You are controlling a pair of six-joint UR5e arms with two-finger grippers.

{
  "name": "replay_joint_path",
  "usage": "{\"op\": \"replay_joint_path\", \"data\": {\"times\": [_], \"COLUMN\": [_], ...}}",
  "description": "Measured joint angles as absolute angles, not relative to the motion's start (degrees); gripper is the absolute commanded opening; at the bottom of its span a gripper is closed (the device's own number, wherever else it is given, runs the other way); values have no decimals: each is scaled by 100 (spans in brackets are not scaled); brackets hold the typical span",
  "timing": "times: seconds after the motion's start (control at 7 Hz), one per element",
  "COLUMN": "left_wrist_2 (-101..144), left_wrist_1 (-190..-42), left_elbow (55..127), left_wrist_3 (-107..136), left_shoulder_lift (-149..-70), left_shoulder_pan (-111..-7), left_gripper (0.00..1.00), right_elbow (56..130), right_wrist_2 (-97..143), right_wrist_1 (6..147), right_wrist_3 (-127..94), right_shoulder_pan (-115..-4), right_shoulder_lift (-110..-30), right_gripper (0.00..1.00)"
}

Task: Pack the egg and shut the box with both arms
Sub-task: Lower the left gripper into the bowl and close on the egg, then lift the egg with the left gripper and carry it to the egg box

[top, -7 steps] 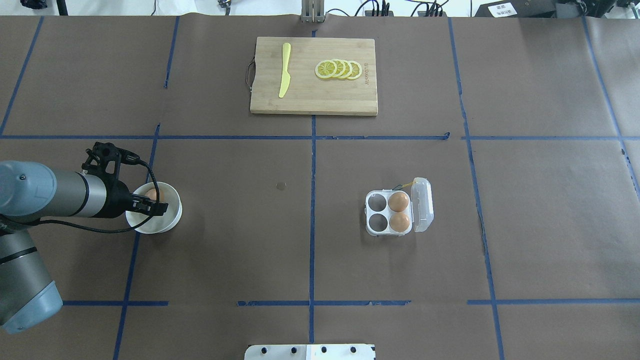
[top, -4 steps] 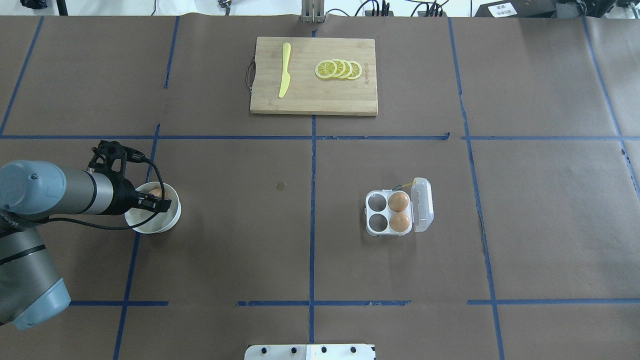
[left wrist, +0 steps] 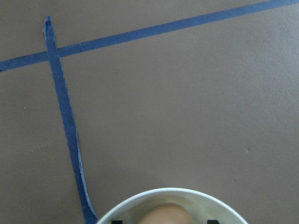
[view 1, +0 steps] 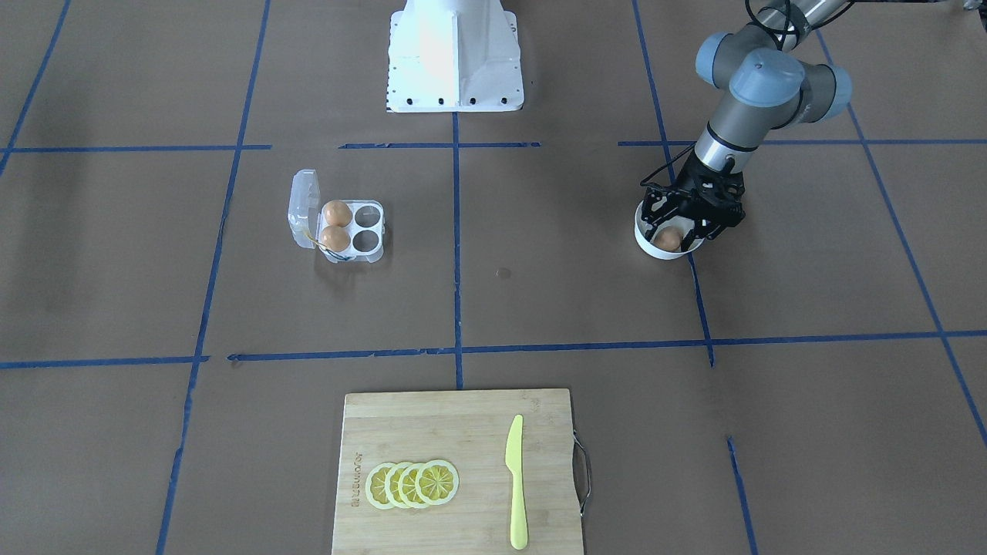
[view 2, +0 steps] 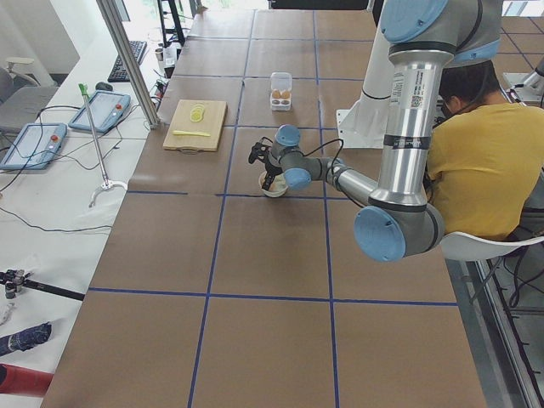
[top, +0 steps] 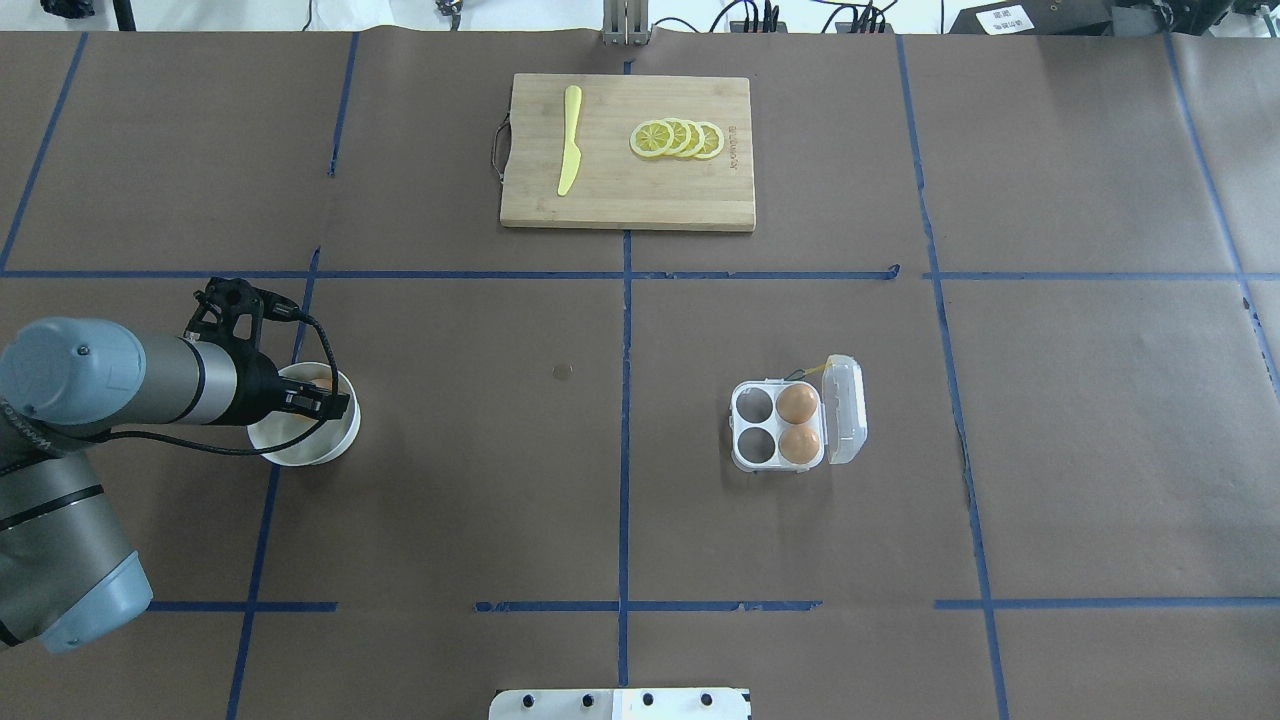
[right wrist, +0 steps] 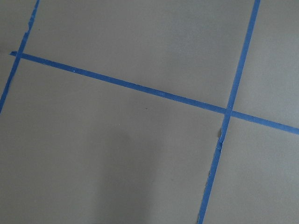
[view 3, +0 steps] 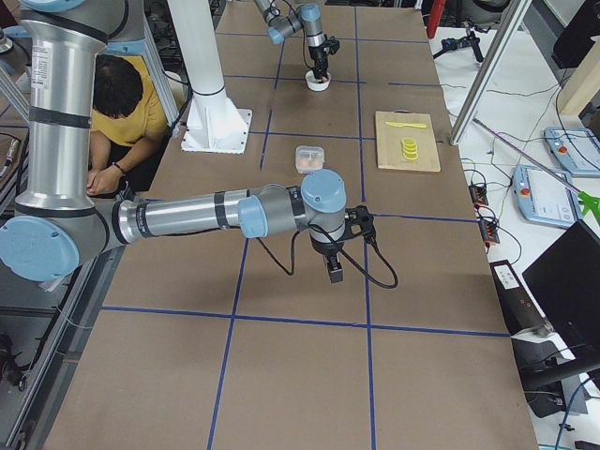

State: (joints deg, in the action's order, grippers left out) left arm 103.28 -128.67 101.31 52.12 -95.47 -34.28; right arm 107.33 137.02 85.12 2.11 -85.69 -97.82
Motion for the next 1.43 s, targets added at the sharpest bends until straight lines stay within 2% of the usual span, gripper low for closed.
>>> {"op": "replay_joint_path", "data": {"times": [0.29,0.43,0.57,0.71,0.86,1.43], "left_wrist_2": [10327,10327,10327,10327,10327,10341], "left_wrist_1": [-12867,-12869,-12876,-12881,-12884,-12887], "left_elbow": [10136,10143,10151,10161,10176,10454], "left_wrist_3": [5204,5198,5198,5200,5200,5028], "left_shoulder_lift": [-9540,-9535,-9531,-9529,-9525,-9332], "left_shoulder_pan": [-3428,-3424,-3422,-3420,-3420,-3488], "left_gripper": [68,64,42,16,0,0], "right_elbow": [10729,10726,10724,10723,10723,10728], "right_wrist_2": [13701,13696,13694,13694,13695,13697], "right_wrist_1": [8509,8508,8510,8512,8510,8512], "right_wrist_3": [211,211,211,211,211,211], "right_shoulder_pan": [-8569,-8569,-8569,-8569,-8569,-8569], "right_shoulder_lift": [-9782,-9782,-9782,-9782,-9782,-9789], "right_gripper": [100,100,100,100,100,100]}}
